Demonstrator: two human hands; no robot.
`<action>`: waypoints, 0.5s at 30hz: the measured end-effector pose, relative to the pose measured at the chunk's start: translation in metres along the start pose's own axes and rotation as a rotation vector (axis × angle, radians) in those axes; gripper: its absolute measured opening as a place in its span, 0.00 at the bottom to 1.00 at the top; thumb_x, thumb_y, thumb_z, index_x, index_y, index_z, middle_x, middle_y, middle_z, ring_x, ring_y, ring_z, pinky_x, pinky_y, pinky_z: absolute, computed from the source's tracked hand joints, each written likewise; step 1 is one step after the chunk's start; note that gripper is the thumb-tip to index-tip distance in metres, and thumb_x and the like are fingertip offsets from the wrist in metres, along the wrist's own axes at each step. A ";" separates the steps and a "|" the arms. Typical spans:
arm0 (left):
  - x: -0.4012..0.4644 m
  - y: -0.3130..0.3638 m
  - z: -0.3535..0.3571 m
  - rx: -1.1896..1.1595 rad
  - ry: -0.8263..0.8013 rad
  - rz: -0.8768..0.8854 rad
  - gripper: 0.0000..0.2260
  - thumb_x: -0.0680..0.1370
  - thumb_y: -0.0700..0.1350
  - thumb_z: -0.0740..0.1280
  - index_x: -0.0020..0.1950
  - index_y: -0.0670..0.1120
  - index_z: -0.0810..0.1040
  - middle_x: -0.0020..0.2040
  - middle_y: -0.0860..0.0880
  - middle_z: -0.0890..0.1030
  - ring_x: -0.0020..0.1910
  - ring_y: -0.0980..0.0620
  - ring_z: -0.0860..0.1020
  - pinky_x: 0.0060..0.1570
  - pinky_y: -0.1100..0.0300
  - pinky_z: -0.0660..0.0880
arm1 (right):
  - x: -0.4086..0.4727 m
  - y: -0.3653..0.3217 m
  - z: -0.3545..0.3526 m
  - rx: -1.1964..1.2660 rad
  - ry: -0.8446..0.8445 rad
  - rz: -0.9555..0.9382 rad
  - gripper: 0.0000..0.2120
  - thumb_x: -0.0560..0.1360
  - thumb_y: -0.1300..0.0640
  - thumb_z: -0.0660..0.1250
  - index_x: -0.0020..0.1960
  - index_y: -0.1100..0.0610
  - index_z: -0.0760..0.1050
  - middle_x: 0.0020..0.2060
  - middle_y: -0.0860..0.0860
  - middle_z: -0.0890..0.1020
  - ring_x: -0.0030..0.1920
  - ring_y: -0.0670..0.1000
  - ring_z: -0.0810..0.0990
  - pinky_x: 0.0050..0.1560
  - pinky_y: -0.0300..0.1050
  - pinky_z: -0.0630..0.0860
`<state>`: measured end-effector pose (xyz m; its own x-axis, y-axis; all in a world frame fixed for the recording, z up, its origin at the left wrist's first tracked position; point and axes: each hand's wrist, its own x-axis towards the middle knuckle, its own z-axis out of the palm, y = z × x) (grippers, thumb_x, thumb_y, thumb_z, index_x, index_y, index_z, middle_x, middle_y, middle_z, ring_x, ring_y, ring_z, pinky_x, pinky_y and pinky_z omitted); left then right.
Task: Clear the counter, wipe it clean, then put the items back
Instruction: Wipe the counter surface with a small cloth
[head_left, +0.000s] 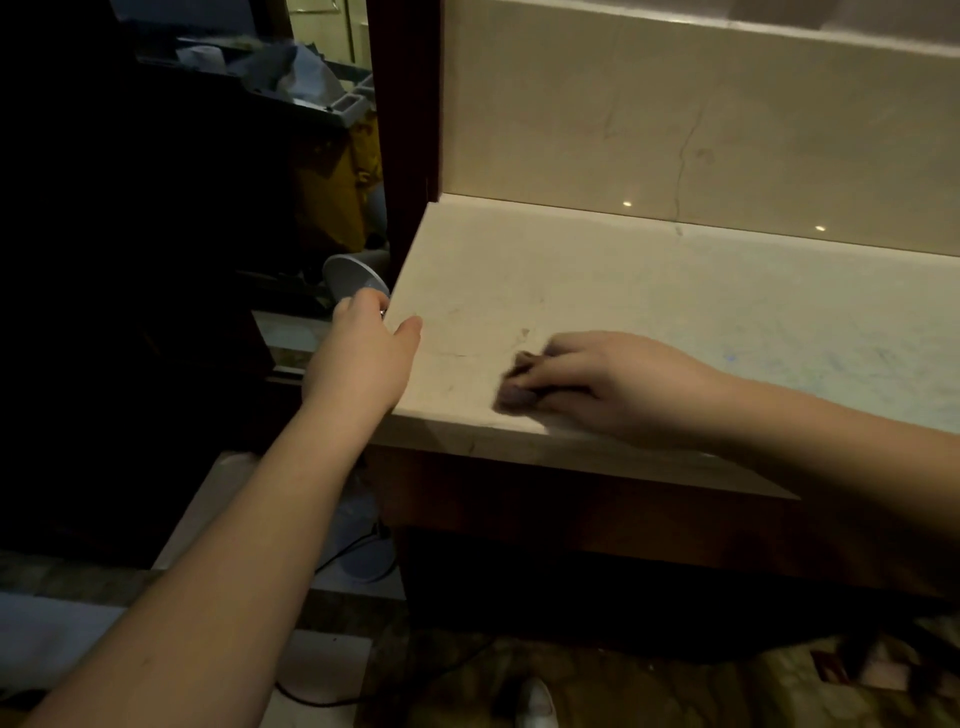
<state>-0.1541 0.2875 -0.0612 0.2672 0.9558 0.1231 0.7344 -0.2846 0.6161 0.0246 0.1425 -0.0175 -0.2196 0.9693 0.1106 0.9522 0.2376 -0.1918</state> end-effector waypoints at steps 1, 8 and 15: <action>-0.001 0.001 0.000 0.006 0.005 0.001 0.20 0.80 0.56 0.60 0.68 0.48 0.68 0.64 0.48 0.72 0.53 0.45 0.76 0.49 0.48 0.76 | 0.015 -0.006 0.003 -0.004 0.016 -0.002 0.14 0.78 0.48 0.62 0.61 0.47 0.78 0.51 0.50 0.78 0.50 0.53 0.78 0.44 0.41 0.70; -0.002 0.002 -0.002 0.019 0.016 0.011 0.20 0.81 0.54 0.61 0.70 0.47 0.68 0.66 0.47 0.71 0.55 0.46 0.75 0.43 0.54 0.70 | -0.016 -0.008 -0.002 -0.022 -0.058 -0.031 0.15 0.78 0.45 0.56 0.60 0.44 0.77 0.49 0.50 0.78 0.49 0.52 0.78 0.44 0.40 0.70; -0.006 0.006 -0.001 0.045 0.048 0.018 0.19 0.81 0.54 0.61 0.70 0.48 0.67 0.66 0.47 0.70 0.56 0.46 0.74 0.42 0.54 0.69 | -0.035 0.017 -0.007 -0.035 -0.026 -0.016 0.14 0.77 0.44 0.57 0.57 0.41 0.77 0.47 0.49 0.79 0.46 0.52 0.79 0.42 0.40 0.71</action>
<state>-0.1519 0.2804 -0.0581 0.2513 0.9526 0.1717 0.7572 -0.3040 0.5781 0.0503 0.1126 -0.0173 -0.2400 0.9668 0.0881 0.9553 0.2514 -0.1557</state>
